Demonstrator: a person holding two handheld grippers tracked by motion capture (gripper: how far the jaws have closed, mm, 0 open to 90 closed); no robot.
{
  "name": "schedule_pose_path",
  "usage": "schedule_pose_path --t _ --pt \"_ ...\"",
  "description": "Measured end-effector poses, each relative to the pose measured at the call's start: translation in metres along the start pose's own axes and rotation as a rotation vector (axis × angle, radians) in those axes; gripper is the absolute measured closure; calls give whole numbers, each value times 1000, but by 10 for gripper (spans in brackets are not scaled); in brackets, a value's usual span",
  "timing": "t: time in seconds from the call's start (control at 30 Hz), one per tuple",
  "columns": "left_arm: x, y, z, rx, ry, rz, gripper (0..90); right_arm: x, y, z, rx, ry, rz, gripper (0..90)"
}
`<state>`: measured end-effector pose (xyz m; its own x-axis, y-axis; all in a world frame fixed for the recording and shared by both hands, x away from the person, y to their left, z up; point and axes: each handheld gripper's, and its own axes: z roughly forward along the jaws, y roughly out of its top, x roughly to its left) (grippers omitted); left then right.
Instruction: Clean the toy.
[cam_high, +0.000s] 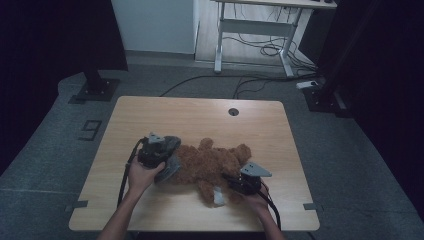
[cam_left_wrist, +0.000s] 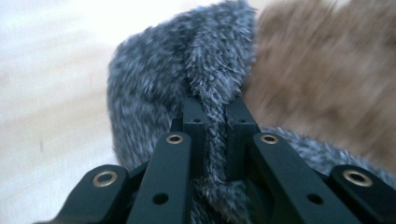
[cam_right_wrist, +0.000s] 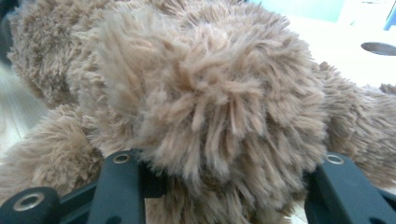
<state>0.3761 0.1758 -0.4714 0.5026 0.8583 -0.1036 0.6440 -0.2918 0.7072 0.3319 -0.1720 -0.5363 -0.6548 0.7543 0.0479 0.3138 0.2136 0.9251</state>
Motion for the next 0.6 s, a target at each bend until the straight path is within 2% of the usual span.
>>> schedule_pose_path --t 0.1,0.23,0.27,0.37,0.5,0.6 --pt "6 -10 6 -2 -70 -63 816 2 1 1 -4 -18 -4 511" --pt "6 -2 9 -17 -101 -92 816 4 4 6 -22 -53 -49 536" --pt "7 1 10 -27 -107 -105 817 3 5 8 -25 -61 -47 538" --pt "6 11 15 -49 -88 -104 818 0 11 15 -36 -91 -73 543" --pt "9 22 26 -71 -76 -131 817 -8 20 31 -35 -149 -125 544" --pt "13 24 28 -71 -81 -135 816 -15 21 34 -37 -148 -131 543"
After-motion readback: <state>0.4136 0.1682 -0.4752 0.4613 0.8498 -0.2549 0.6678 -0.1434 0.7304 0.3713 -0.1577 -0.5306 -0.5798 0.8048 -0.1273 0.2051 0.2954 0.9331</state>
